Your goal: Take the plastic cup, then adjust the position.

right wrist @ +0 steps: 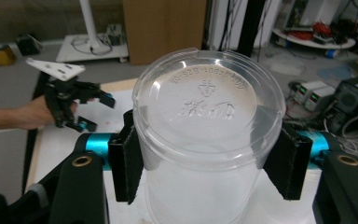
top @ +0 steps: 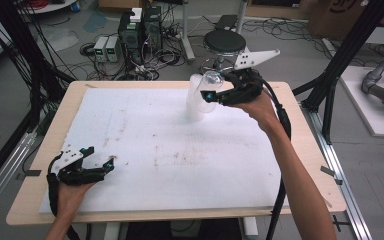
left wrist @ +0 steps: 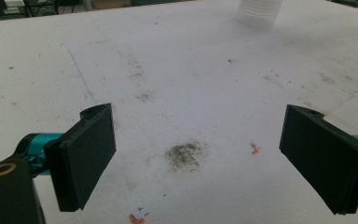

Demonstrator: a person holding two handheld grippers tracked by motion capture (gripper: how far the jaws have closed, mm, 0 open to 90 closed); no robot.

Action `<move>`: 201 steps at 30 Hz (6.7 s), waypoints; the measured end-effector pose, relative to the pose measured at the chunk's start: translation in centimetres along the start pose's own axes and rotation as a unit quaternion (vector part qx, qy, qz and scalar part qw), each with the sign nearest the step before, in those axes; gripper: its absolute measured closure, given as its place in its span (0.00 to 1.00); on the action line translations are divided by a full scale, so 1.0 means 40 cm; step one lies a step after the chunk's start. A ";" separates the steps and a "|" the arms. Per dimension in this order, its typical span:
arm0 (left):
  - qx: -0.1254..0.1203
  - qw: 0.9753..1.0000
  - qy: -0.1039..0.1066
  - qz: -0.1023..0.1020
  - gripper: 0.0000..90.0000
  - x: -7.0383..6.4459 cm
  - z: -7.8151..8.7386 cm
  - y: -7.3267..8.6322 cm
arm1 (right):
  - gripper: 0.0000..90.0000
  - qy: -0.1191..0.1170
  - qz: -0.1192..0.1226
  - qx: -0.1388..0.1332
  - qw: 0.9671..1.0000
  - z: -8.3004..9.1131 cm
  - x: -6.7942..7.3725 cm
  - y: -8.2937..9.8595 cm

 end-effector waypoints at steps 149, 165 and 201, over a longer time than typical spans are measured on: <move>-0.057 0.893 0.426 -0.137 0.36 -0.403 -0.232 -0.297 | 0.15 -0.147 0.024 0.001 0.989 -0.110 0.213 0.164; 0.147 0.882 0.361 -0.264 0.36 -0.375 -0.216 -0.366 | 0.16 -0.103 0.072 0.135 0.983 -0.078 0.192 0.150; 0.292 0.828 0.334 -0.344 0.36 -0.417 -0.248 -0.414 | 0.22 -0.107 0.109 0.260 0.953 -0.138 0.202 0.114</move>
Point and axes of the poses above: each handheld gripper's, and its own axes: z roughly backward along the jaws, y roughly out of its underside, x roughly to its left, the point moved 2 cm from there along -z, roughly forward along the jaws, and after that the axes turned 1 degree about -y, right-handed, at the moved point
